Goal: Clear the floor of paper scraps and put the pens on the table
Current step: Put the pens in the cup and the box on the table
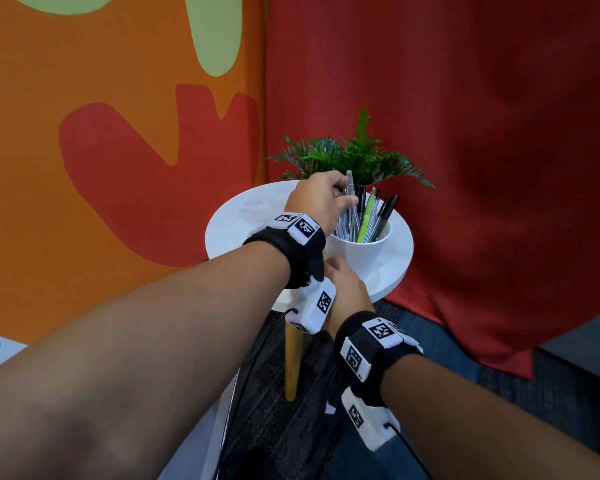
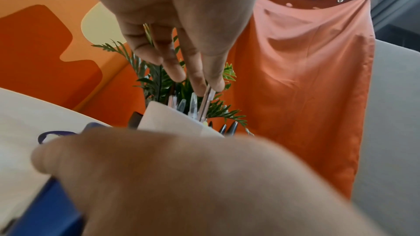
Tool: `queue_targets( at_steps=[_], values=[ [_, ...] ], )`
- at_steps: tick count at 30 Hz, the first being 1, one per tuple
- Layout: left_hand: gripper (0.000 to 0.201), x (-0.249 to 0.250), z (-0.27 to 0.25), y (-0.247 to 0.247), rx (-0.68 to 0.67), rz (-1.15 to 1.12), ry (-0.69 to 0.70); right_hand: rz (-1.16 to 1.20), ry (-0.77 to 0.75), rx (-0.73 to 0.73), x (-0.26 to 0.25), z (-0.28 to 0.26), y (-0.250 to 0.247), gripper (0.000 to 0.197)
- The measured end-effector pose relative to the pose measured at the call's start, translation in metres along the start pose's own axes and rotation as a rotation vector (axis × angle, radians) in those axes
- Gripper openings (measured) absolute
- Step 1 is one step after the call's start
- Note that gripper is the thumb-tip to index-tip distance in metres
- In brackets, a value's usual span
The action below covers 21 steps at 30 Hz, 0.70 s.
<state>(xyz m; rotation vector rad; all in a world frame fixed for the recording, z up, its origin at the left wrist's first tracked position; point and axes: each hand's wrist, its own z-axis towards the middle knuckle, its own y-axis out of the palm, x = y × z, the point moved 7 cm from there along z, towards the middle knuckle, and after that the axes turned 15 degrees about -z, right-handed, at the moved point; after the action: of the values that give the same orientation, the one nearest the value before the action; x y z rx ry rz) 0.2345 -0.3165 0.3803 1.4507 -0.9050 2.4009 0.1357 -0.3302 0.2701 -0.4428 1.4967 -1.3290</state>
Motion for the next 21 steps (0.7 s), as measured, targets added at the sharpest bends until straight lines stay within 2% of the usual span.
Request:
queue_targets(
  at_steps=[3,4,7,9,11,13,21],
  values=[
    [0.022,-0.003,0.000,0.007,-0.070,0.018,-0.040,0.012,-0.076,-0.023,-0.010,-0.006,-0.008,0.011],
    [0.025,-0.004,-0.001,0.008,-0.087,0.009,-0.054,0.002,-0.123,-0.008,-0.012,-0.005,-0.009,0.012],
    [0.049,-0.007,-0.005,0.007,-0.102,-0.015,-0.082,-0.030,-0.129,-0.044,-0.010,-0.005,-0.003,0.035],
    [0.058,-0.009,-0.007,0.005,-0.121,0.008,-0.095,-0.113,-0.130,-0.031,-0.007,-0.003,0.001,0.043],
    [0.057,-0.010,-0.009,0.003,-0.150,0.035,-0.092,-0.248,-0.165,-0.001,-0.006,-0.002,0.005,0.053],
    [0.052,-0.011,-0.012,0.001,-0.180,0.056,-0.071,-0.271,-0.166,0.016,-0.003,0.001,0.007,0.059],
    [0.038,-0.009,-0.020,-0.004,-0.230,0.128,-0.008,-0.362,-0.159,-0.008,0.003,0.007,0.013,0.063]
  ],
)
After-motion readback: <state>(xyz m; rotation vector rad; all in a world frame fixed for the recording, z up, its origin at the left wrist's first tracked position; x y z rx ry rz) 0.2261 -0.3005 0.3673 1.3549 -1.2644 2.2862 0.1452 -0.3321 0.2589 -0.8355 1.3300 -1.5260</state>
